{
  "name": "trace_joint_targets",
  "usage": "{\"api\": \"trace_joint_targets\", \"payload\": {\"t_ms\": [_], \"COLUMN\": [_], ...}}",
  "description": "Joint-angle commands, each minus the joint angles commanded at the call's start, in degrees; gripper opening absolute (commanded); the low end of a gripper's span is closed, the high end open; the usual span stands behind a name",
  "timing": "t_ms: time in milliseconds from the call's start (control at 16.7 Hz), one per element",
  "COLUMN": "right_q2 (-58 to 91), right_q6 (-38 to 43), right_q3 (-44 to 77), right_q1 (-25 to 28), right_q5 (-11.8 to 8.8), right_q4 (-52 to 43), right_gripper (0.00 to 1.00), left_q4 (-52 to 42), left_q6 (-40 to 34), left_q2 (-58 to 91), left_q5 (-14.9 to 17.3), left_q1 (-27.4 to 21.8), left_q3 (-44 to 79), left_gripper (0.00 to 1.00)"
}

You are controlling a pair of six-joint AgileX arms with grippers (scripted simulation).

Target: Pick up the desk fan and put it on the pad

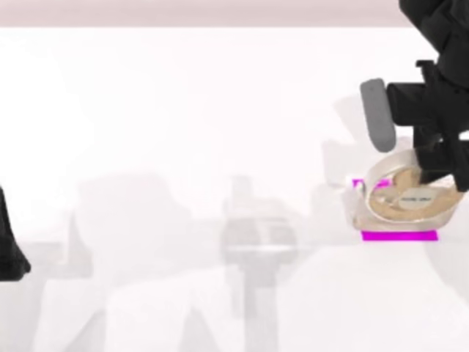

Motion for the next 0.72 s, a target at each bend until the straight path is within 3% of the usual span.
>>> {"api": "trace_joint_targets", "payload": {"t_ms": [360, 720], "right_q2": [0.0, 0.0], "right_q6": [0.0, 0.0], "right_q3": [0.0, 0.0], "right_q1": [0.0, 0.0], "right_q5": [0.0, 0.0], "right_q4": [0.0, 0.0], "right_gripper": [0.98, 1.0], "left_q4": [0.0, 0.0], "left_q6": [0.0, 0.0], "left_q2": [0.0, 0.0], "left_q5": [0.0, 0.0], "left_q1": [0.0, 0.0], "left_q3": [0.0, 0.0], "left_gripper": [1.0, 1.0]}}
